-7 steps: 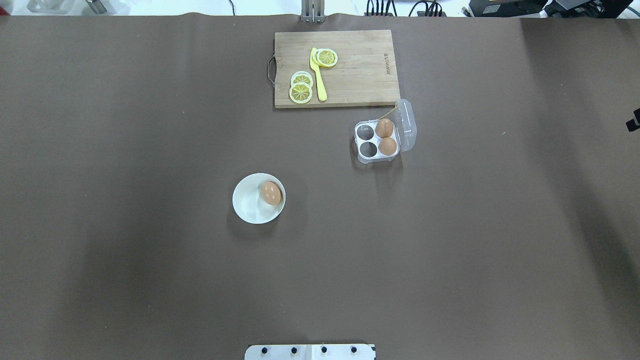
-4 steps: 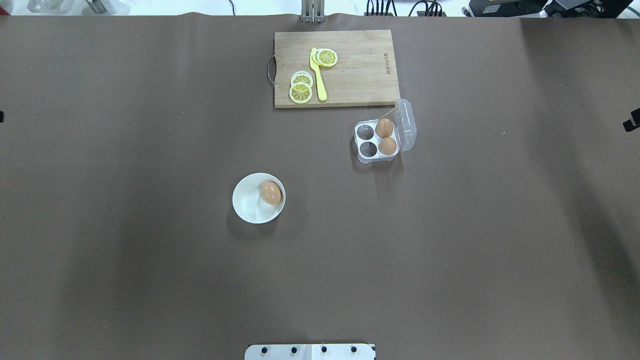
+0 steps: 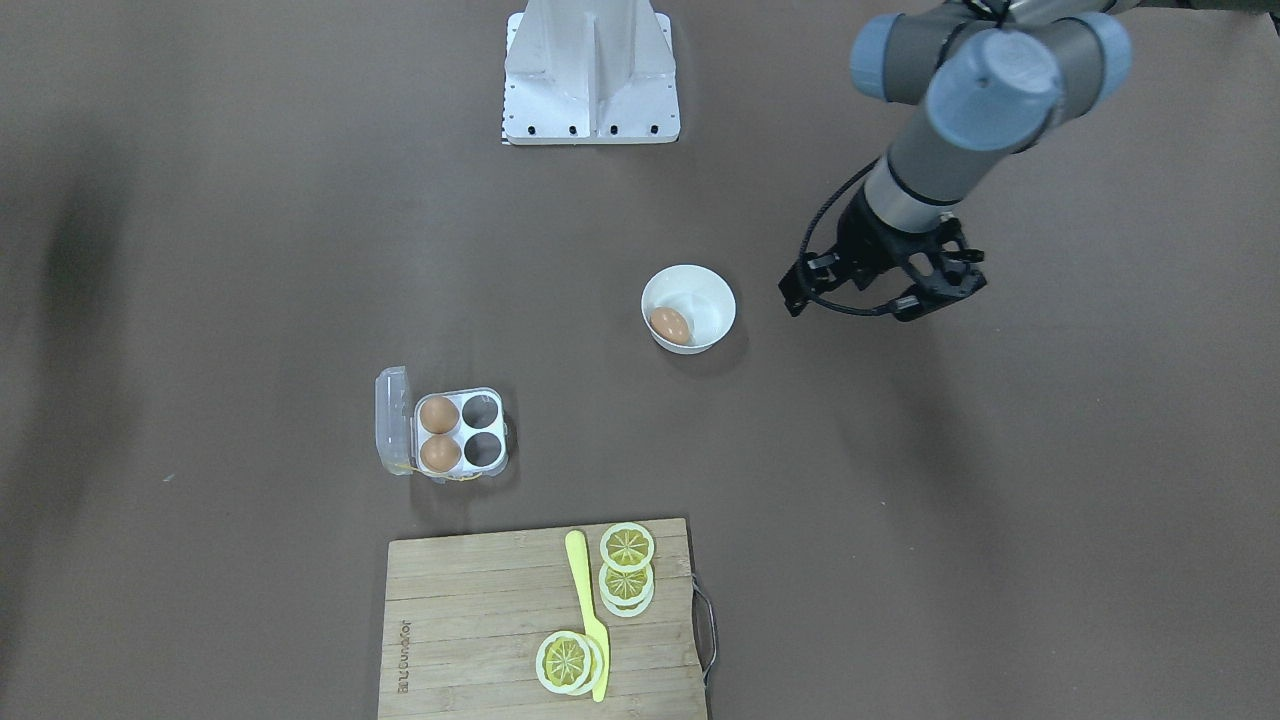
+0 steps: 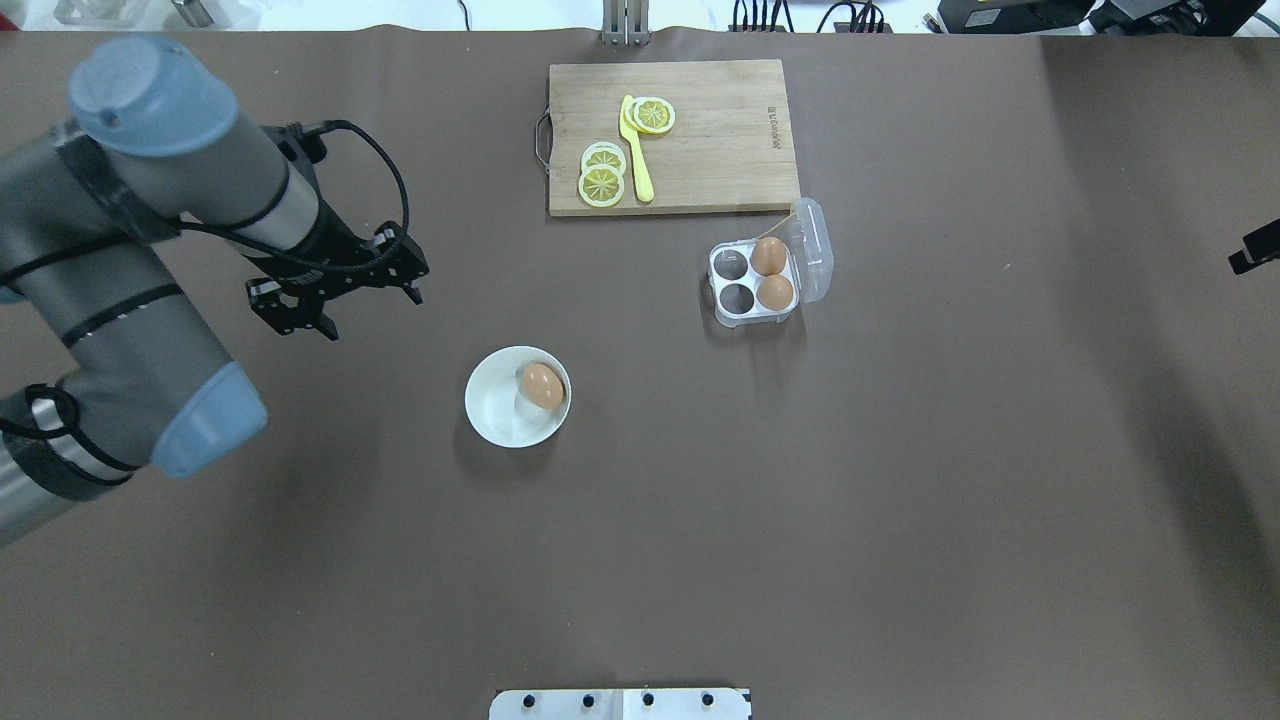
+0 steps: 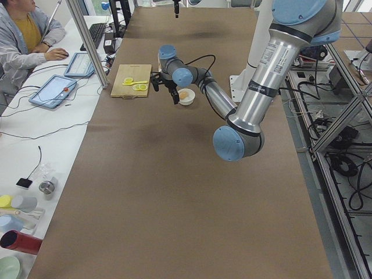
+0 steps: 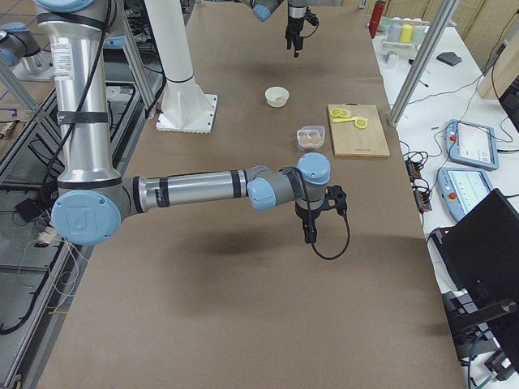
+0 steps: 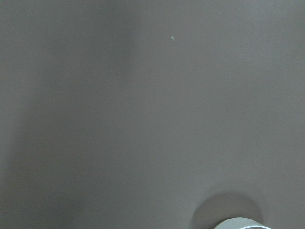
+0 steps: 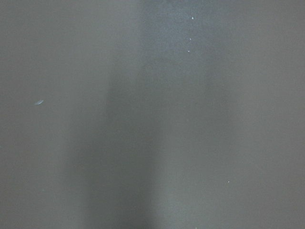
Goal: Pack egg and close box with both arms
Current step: 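Move the left gripper over the brown egg in the white bowl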
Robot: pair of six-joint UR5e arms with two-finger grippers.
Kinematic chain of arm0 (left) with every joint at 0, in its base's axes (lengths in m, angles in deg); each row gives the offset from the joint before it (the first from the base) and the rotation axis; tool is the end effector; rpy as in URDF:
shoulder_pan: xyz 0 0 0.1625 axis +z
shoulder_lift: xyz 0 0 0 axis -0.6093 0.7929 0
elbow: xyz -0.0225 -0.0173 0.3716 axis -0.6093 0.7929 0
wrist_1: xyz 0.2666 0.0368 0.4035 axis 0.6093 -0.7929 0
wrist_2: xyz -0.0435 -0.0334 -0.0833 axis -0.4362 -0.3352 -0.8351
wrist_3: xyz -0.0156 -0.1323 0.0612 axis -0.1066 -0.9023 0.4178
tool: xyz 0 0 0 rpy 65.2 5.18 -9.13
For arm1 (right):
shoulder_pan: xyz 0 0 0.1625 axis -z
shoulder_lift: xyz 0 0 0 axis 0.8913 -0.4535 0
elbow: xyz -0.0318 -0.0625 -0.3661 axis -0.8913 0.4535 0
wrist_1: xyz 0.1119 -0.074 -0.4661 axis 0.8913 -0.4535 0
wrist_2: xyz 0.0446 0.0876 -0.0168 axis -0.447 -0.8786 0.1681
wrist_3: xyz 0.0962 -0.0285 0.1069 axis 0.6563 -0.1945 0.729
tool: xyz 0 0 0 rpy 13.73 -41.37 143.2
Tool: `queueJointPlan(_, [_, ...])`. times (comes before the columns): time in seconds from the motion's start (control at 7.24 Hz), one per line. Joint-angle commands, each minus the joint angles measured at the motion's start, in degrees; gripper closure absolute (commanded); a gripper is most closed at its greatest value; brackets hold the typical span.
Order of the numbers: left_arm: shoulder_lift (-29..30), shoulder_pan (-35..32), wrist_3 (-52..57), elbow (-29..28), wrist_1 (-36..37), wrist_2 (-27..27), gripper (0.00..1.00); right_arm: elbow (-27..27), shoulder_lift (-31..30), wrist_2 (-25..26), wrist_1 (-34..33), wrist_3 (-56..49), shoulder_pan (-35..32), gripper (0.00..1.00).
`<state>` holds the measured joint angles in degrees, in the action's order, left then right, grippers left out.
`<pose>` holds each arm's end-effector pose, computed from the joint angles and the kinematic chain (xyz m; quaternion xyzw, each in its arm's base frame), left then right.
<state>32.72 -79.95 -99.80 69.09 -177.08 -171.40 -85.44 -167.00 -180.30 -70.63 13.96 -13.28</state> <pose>0.4657 -0.5007 0.2039 -0.0860 0.4228 -0.1728 0.8855 -0.1102 -0.5965 0.5532 0.0597 -0.3830 -0.0621 0.9197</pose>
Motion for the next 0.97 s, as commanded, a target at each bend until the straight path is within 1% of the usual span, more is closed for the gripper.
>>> queueJointPlan(0.0, [4.67,6.54,-1.45,-5.26,-1.65,3.86,0.07,0.11,0.05,-0.1,-0.05,0.09,0.37,0.0])
queueJointPlan(0.28, [5.04,8.05,-1.53,-6.07,-4.29,3.95,0.15,0.11,0.05,-0.02,-0.05,0.0,0.54,0.0])
queueJointPlan(0.41, [5.47,8.22,-1.45,-7.38,-5.96,3.95,0.2,0.11,0.05,-0.02,0.04,0.0,0.72,0.0])
queueJointPlan(0.55, [6.44,8.23,-1.53,-10.0,-9.37,3.95,0.23,0.11,0.23,-0.02,0.04,0.0,1.33,0.0])
queueJointPlan(0.69, [7.75,8.23,-1.71,-12.55,-11.32,3.95,0.25,0.11,0.4,0.16,0.04,0.0,1.6,0.0])
queueJointPlan(0.83, [8.29,8.49,-2.84,-13.19,-11.6,3.95,0.27,0.2,0.41,0.24,0.04,0.0,1.69,0.0])
